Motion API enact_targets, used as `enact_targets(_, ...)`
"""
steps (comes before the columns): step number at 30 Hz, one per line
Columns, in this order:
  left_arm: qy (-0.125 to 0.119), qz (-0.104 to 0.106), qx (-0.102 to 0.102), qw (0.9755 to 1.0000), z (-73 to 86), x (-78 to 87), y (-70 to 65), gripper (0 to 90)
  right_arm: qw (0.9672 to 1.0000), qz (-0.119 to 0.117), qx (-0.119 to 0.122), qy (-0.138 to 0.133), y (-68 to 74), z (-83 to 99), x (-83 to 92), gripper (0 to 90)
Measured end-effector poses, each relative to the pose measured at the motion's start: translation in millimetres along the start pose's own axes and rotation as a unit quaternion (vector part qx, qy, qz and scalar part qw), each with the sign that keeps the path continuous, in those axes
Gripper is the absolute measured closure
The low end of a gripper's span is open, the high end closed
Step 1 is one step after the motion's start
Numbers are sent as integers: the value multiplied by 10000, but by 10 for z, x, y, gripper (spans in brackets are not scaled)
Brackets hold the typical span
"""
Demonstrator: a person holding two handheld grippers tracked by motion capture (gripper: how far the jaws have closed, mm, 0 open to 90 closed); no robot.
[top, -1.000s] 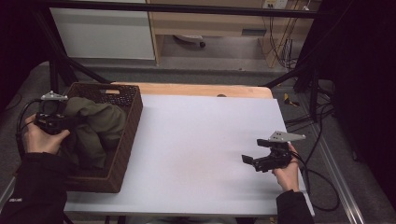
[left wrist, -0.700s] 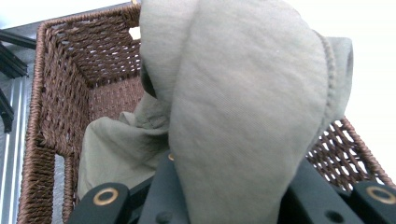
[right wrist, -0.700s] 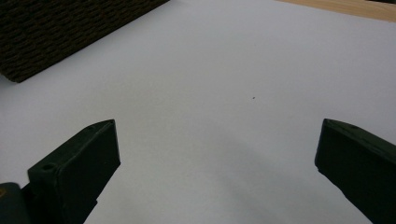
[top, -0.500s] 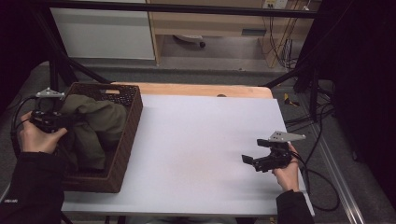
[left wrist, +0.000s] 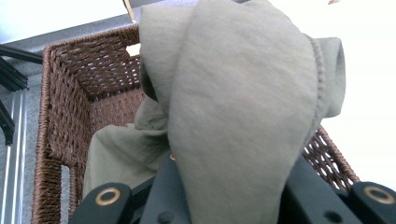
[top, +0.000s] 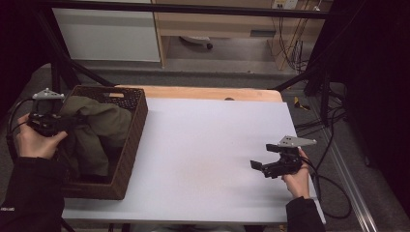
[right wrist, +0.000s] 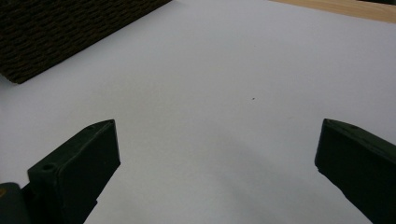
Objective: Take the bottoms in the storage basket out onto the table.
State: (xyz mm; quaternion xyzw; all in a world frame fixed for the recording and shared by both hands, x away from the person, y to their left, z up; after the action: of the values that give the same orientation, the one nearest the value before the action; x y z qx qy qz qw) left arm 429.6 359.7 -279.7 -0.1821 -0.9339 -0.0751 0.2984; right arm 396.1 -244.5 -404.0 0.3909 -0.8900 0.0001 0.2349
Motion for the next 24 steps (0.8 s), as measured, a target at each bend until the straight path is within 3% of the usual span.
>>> enact_targets(24,-158,19,-79,9998,-109,200,-15,783,10000,-5,-12,8,5,2,-6,6)
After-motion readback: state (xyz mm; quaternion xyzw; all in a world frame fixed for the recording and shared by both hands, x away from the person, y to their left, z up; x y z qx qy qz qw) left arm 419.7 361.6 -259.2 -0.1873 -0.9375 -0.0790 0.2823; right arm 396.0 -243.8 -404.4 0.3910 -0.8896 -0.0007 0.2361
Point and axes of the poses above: each handheld gripper's, and its own axes: x roughly backward along the jaws, z roughly out of its underside, y roughly to its left, the point moved 3 cm from there along -x, roughly forward along the jaws, and after that the axes turned 6 degrees about -y, right-handed, at the moved point
